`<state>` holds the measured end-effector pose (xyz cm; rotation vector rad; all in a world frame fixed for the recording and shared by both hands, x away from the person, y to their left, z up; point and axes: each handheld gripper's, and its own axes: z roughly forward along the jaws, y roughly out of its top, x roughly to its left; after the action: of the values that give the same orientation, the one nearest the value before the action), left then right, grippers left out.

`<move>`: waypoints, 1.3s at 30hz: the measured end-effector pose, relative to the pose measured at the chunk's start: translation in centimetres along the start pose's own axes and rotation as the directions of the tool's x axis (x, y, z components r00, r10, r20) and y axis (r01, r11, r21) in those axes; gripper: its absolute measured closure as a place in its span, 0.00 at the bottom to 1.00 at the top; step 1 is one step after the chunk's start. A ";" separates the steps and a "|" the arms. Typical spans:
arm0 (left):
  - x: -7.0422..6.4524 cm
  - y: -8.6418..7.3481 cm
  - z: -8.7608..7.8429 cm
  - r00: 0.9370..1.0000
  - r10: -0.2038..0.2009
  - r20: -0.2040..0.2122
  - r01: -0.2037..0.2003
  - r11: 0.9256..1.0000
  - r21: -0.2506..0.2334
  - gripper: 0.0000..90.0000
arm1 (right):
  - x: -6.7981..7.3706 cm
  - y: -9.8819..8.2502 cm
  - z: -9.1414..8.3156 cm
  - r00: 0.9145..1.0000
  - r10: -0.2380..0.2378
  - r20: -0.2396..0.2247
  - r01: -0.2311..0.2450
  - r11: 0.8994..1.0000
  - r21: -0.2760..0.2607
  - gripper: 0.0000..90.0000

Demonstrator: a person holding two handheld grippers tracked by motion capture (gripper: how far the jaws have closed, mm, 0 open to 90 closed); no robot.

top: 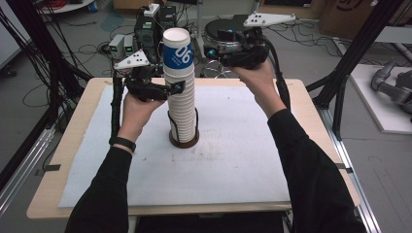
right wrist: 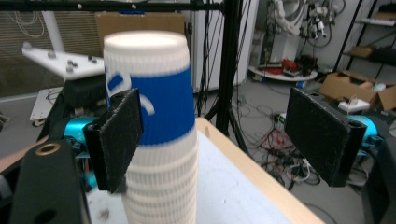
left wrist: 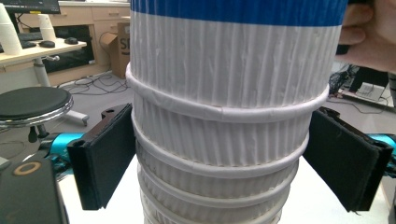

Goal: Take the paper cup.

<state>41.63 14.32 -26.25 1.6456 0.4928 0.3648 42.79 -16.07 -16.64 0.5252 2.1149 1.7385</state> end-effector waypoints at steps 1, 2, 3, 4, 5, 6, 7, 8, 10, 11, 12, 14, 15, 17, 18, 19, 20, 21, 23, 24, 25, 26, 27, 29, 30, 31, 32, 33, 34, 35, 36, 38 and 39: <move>0.0 0.0 0.0 1.000 0.000 0.000 0.000 1.000 0.000 0.14 | 0.1 0.2 0.3 1.000 -0.003 -0.006 0.003 1.000 -0.003 0.22; 0.0 0.0 0.0 1.000 0.000 0.000 0.000 1.000 0.000 0.14 | 0.2 0.5 0.6 1.000 0.001 -0.017 -0.001 1.000 0.001 0.22; 0.0 0.0 0.0 1.000 -0.001 0.001 0.001 1.000 0.000 0.14 | 0.4 0.9 1.3 0.999 -0.002 -0.032 0.003 1.000 0.006 0.22; 0.0 0.0 0.0 1.000 -0.001 0.000 0.001 1.000 -0.001 0.14 | 0.4 0.9 1.3 0.999 -0.002 -0.032 0.003 1.000 0.006 0.22; 0.0 0.0 0.0 1.000 -0.004 0.000 0.004 1.000 -0.003 0.14 | 0.6 1.0 1.6 0.999 -0.001 -0.040 0.001 1.000 0.008 0.22; 0.0 0.0 0.0 1.000 -0.001 0.000 0.001 1.000 0.000 0.14 | 0.7 1.2 1.9 0.999 -0.005 -0.047 0.005 1.000 0.010 0.22; 0.0 0.0 0.0 1.000 -0.001 0.000 0.001 1.000 -0.001 0.14 | 0.8 1.3 2.2 0.999 0.000 -0.050 0.000 1.000 0.014 0.22; 0.0 0.0 0.0 1.000 -0.001 0.001 0.001 1.000 -0.001 0.14 | 0.9 1.5 2.5 0.998 0.002 -0.058 -0.001 1.000 0.018 0.22; 0.0 0.0 0.0 1.000 -0.001 0.001 0.001 1.000 0.000 0.14 | 1.1 1.7 3.0 0.998 0.007 -0.068 -0.005 1.000 0.024 0.22; 0.0 0.0 0.0 1.000 0.001 0.001 -0.001 1.000 0.002 0.14 | 1.2 1.9 3.3 0.997 0.010 -0.076 -0.008 1.000 0.025 0.22; 0.0 0.0 0.0 1.000 0.000 0.001 0.000 1.000 0.001 0.14 | 1.3 2.0 3.5 0.996 0.015 -0.084 -0.013 1.000 0.027 0.22; 0.0 0.0 0.0 1.000 -0.003 0.000 0.003 1.000 0.000 0.14 | 1.4 2.3 3.9 0.995 0.030 -0.100 -0.028 0.999 0.026 0.22; 0.0 0.0 0.0 1.000 -0.002 0.000 0.002 1.000 0.001 0.14 | 1.4 2.3 4.1 0.993 0.042 -0.111 -0.039 0.999 0.027 0.22; 0.0 0.0 0.0 1.000 -0.002 -0.001 0.002 1.000 0.000 0.14 | 1.5 2.5 4.5 0.991 0.051 -0.127 -0.048 0.999 0.022 0.22; 0.0 0.0 0.0 1.000 -0.003 -0.001 0.003 1.000 0.000 0.14 | 1.5 2.6 4.6 0.989 0.055 -0.134 -0.053 0.998 0.023 0.22; 0.0 0.0 0.1 1.000 -0.003 0.000 0.003 1.000 0.000 0.14 | 1.6 2.7 4.8 0.989 0.059 -0.133 -0.056 0.998 0.026 0.22; 0.0 0.0 0.0 1.000 -0.003 0.000 0.003 1.000 0.001 0.14 | 1.7 2.7 5.2 0.988 0.058 -0.141 -0.054 0.998 0.037 0.22; 0.0 0.0 0.1 1.000 -0.002 -0.001 0.002 1.000 0.000 0.14 | 1.7 2.7 5.2 0.988 0.058 -0.141 -0.054 0.998 0.037 0.22; 0.0 0.0 0.1 1.000 -0.002 -0.001 0.002 1.000 0.000 0.14 | 1.9 2.7 5.4 0.988 0.058 -0.141 -0.053 0.998 0.044 0.22; 0.0 0.0 0.1 1.000 -0.002 -0.001 0.002 1.000 0.000 0.14 | 2.0 2.7 5.5 0.988 0.062 -0.142 -0.055 0.997 0.049 0.23; 0.0 0.0 0.1 1.000 -0.003 -0.001 0.003 1.000 0.000 0.14 | 2.0 2.7 5.6 0.987 0.065 -0.146 -0.058 0.997 0.050 0.27; 0.0 0.0 0.1 1.000 -0.002 -0.001 0.002 1.000 0.000 0.14 | 2.0 2.7 5.7 0.986 0.067 -0.152 -0.060 0.997 0.051 0.30; 0.0 0.0 0.1 1.000 -0.002 0.000 0.002 1.000 0.000 0.14 | 2.0 2.7 5.8 0.984 0.067 -0.163 -0.060 0.997 0.051 0.33; 0.0 0.0 0.0 1.000 -0.003 0.000 0.003 1.000 0.000 0.14 | 2.1 2.8 5.8 0.984 0.071 -0.162 -0.063 0.997 0.051 0.34; 0.0 0.0 0.0 1.000 -0.003 0.000 0.003 1.000 0.000 0.14 | 2.1 2.8 5.8 0.985 0.069 -0.161 -0.061 0.997 0.052 0.34; 0.0 0.0 0.1 1.000 -0.003 0.000 0.003 1.000 0.000 0.14 | 2.1 2.8 5.8 0.985 0.066 -0.160 -0.059 0.997 0.051 0.34; 0.0 0.0 0.1 1.000 -0.002 0.000 0.002 1.000 0.000 0.14 | 2.1 2.8 5.8 0.986 0.062 -0.157 -0.055 0.997 0.050 0.34; 0.0 0.0 0.1 1.000 -0.002 -0.001 0.002 1.000 -0.002 0.14 | 2.2 2.9 5.7 0.986 0.061 -0.156 -0.054 0.997 0.049 0.35; 0.0 0.0 0.1 1.000 -0.002 0.000 0.002 1.000 -0.001 0.14 | 2.2 2.9 5.6 0.986 0.055 -0.155 -0.050 0.998 0.039 0.35; 0.0 0.0 0.1 1.000 -0.002 0.000 0.002 1.000 0.000 0.14 | 2.2 3.1 5.5 0.986 0.060 -0.156 -0.055 0.998 0.033 0.35; 0.0 0.0 0.0 1.000 -0.001 0.001 0.001 1.000 0.000 0.14 | 2.2 3.3 5.3 0.986 0.054 -0.156 -0.052 0.999 0.014 0.35; 0.0 0.0 0.1 1.000 0.000 0.001 0.000 1.000 0.000 0.14 | 2.3 3.5 5.2 0.987 0.046 -0.155 -0.046 0.999 0.003 0.35; 0.0 0.0 0.1 1.000 0.001 0.000 -0.001 1.000 0.000 0.14 | 2.3 3.7 5.1 0.987 0.044 -0.154 -0.045 0.999 -0.005 0.35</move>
<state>41.67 14.26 -26.27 1.6456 0.4921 0.3653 43.48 -9.95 -13.99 0.4526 2.2142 1.8664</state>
